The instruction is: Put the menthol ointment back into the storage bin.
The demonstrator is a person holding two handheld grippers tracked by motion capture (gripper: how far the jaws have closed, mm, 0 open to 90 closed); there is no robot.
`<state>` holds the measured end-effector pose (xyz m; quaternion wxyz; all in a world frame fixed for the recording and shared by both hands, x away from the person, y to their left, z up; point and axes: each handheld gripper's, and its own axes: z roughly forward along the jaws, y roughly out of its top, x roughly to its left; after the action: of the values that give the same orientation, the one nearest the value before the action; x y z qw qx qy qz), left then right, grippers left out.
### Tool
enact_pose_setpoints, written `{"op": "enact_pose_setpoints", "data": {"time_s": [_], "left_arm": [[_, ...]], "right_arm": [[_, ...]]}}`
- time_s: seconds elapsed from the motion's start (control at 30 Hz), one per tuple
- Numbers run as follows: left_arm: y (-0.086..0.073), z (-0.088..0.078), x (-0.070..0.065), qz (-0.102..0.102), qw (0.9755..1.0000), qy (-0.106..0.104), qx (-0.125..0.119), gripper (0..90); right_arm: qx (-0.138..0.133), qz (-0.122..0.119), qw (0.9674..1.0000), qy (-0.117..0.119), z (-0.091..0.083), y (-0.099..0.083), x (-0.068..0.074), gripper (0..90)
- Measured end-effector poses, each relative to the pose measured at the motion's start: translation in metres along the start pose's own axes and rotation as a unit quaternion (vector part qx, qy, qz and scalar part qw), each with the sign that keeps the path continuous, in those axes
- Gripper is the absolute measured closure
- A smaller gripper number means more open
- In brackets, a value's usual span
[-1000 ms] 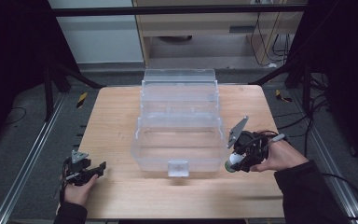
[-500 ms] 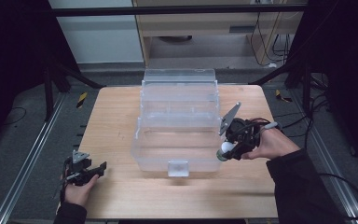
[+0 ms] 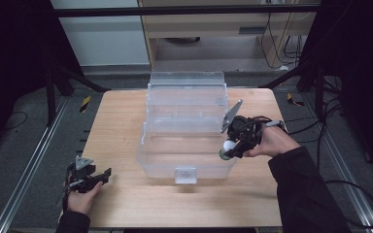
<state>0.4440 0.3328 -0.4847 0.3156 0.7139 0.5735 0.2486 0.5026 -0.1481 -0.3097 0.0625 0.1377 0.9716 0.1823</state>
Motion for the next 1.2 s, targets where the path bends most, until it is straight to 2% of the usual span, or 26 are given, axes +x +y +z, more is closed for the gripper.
{"op": "enact_pose_setpoints", "data": {"time_s": [0.03, 0.63, 1.2], "left_arm": [[0.000, 0.000, 0.000, 0.000, 1.0000, 0.000, 0.001, 34.7], [0.000, 0.000, 0.001, 0.000, 1.0000, 0.001, 0.000, 34.9], [0.000, 0.000, 0.001, 0.000, 1.0000, 0.001, -0.001, 34.9]], "right_arm": [[-0.003, -0.005, 1.0000, -0.001, 0.002, 0.001, -0.002, 50.3], [0.013, -0.006, 0.9999, -0.002, 0.038, 0.011, -0.016, 50.4], [0.044, 0.003, 0.9990, 0.006, 0.067, -0.003, -0.023, 50.3]]}}
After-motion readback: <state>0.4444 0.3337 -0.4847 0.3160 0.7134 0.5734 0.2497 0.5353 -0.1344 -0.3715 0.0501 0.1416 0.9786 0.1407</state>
